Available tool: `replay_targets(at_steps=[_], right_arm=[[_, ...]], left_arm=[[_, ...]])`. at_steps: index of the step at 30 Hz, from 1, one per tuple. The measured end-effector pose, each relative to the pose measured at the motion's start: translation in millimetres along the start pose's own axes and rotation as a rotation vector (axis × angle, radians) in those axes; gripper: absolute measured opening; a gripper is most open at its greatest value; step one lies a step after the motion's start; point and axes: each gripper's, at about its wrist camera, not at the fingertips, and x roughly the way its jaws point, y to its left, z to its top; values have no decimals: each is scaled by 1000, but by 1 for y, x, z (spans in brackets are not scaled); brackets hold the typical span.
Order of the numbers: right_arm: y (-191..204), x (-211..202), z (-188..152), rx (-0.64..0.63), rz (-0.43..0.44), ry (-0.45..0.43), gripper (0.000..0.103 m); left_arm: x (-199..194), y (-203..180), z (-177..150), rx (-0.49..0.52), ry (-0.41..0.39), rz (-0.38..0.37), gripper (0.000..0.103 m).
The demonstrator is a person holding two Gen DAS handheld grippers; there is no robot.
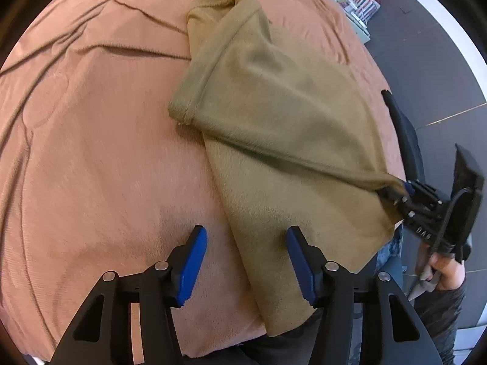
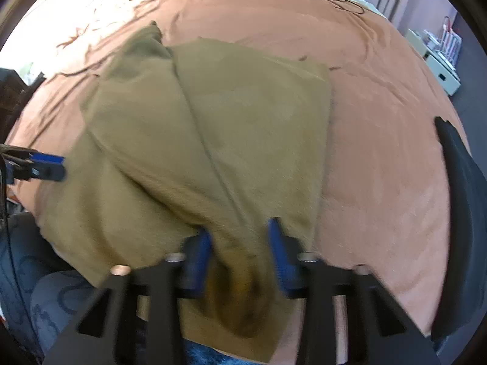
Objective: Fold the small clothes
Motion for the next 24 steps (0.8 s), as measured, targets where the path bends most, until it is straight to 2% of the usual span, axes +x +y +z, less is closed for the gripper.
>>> replay_targets(at_steps=[2,5,12,18,24], right_arm=[[-3,-6,-1,16,14,-24,12],[-12,-17,-9,63,73,-47,8],[-37,-34,-30,178,191,-74,8],[-56,-33,-50,232,221,-81,8],[-67,-21,-63,280,261,-62,8]], left_arm=[[0,1,-1,6,-1,5,56],[3,-4,2,19,1,9,56],[7,-10,0,39,1,13,56],[12,-19,-5,72,7,17,56],[23,-27,-7,109,37,55,57]])
